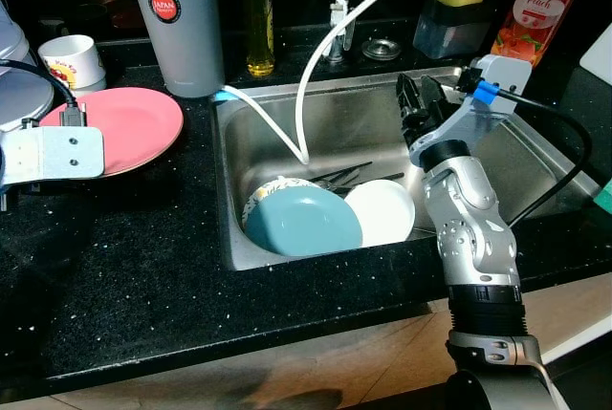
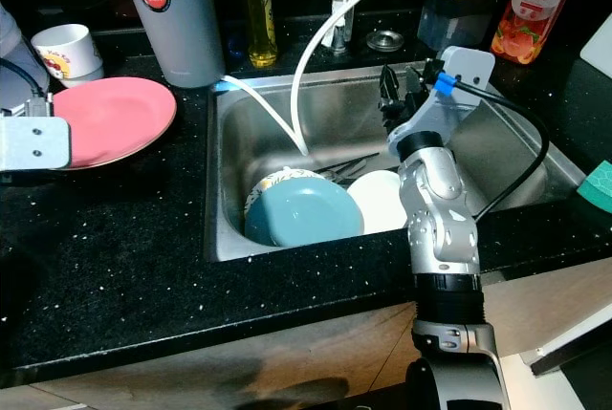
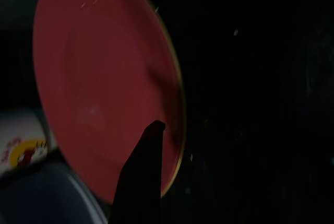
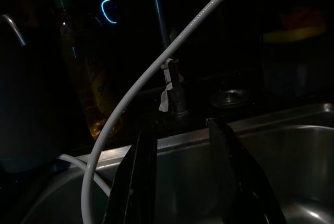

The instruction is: Kitchen organization

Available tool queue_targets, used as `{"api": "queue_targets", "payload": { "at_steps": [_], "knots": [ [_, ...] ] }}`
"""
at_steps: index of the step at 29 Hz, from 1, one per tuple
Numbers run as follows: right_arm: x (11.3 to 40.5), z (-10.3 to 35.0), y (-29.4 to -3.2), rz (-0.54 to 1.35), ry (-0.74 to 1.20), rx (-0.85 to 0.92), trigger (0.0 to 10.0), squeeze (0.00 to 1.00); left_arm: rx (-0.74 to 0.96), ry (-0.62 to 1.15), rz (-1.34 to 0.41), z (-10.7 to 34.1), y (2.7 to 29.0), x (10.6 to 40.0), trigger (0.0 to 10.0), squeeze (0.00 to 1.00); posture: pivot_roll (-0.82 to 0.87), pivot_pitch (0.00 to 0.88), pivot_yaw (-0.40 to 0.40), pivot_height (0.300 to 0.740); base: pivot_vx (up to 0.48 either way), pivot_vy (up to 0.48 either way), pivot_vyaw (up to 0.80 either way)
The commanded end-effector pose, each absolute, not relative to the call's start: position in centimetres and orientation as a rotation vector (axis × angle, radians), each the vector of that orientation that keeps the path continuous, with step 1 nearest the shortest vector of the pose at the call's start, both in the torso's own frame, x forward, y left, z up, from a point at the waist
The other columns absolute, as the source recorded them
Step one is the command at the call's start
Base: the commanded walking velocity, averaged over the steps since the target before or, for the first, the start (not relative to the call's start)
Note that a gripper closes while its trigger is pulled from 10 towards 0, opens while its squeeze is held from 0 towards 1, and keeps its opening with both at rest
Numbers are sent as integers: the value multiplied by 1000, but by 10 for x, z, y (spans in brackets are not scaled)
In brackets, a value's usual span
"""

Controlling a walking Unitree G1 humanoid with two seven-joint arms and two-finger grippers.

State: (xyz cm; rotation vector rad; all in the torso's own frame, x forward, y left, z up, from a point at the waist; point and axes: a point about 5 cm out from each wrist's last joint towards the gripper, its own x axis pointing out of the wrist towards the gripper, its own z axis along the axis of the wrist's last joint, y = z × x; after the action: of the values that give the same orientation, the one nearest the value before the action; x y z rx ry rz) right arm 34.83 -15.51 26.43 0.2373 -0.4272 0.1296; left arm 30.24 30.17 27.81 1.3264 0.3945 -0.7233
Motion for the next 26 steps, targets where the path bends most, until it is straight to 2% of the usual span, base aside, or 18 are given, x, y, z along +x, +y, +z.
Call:
{"api": "queue_targets", "payload": {
  "at_steps": [1, 3, 4, 6, 7, 8, 10, 12, 16, 17, 18, 19, 20, 24, 25, 26],
  "knots": [
    [350, 266, -155, 128, -437, 242, 10000, 125, 1324, 379, -719, 275, 298, 307, 8863, 0, 161, 91, 12, 740, 0, 0, 0],
    [350, 267, -156, 126, -439, 242, 10000, 129, 1334, 363, -710, 276, 297, 310, 9255, 0, 161, 91, 12, 740, 0, 0, 0],
    [350, 267, -156, 124, -440, 242, 10000, 129, 1346, 355, -698, 277, 296, 312, 8863, 0, 158, 91, 14, 740, 0, 0, 0],
    [350, 267, -157, 123, -441, 242, 10000, 125, 1353, 350, -689, 277, 296, 314, 8745, 0, 158, 91, 14, 740, 0, 0, 0],
    [349, 267, -157, 123, -441, 242, 10000, 125, 1363, 346, -682, 277, 296, 315, 7686, 0, 158, 91, 14, 740, 0, 0, 0],
    [349, 267, -157, 121, -441, 242, 10000, 125, 1369, 345, -677, 277, 296, 316, 4549, 0, 158, 91, 16, 740, 0, 0, 0],
    [349, 267, -157, 121, -441, 242, 10000, 125, 1372, 346, -675, 278, 296, 316, 4549, 0, 158, 91, 16, 740, 0, 0, 0],
    [349, 267, -157, 119, -442, 242, 10000, 125, 1370, 348, -673, 279, 297, 316, 3882, 0, 158, 91, 18, 740, 0, 0, 0],
    [349, 266, -157, 118, -442, 244, 10000, 125, 1371, 358, -675, 280, 299, 316, 3843, 0, 158, 91, 18, 740, 0, 0, 0],
    [349, 266, -157, 119, -442, 245, 10000, 129, 1371, 361, -676, 280, 299, 316, 4039, 0, 158, 91, 18, 740, 0, 0, 0],
    [349, 266, -157, 119, -442, 246, 10000, 125, 1371, 366, -679, 279, 300, 316, 4745, 0, 158, 91, 18, 740, 0, 0, 0],
    [349, 266, -157, 119, -443, 247, 10000, 125, 1368, 374, -690, 278, 300, 315, 7137, 0, 158, 91, 18, 740, 0, 0, 0],
    [349, 266, -157, 119, -443, 247, 10000, 125, 1361, 385, -712, 277, 299, 312, 10000, 0, 158, 91, 18, 740, 0, 0, 0],
    [349, 266, -157, 118, -444, 246, 10000, 125, 1299, 371, -782, 280, 293, 307, 10000, 0, 158, 91, 18, 740, 0, 0, 0],
    [349, 266, -157, 118, -443, 245, 10000, 125, 1289, 363, -806, 282, 292, 304, 10000, 278, 158, 91, 18, 740, 0, 0, 0],
    [349, 266, -157, 118, -443, 245, 10000, 125, 1289, 363, -806, 282, 292, 304, 10000, 278, 158, 91, 18, 740, 0, 0, 0]
  ]
}}
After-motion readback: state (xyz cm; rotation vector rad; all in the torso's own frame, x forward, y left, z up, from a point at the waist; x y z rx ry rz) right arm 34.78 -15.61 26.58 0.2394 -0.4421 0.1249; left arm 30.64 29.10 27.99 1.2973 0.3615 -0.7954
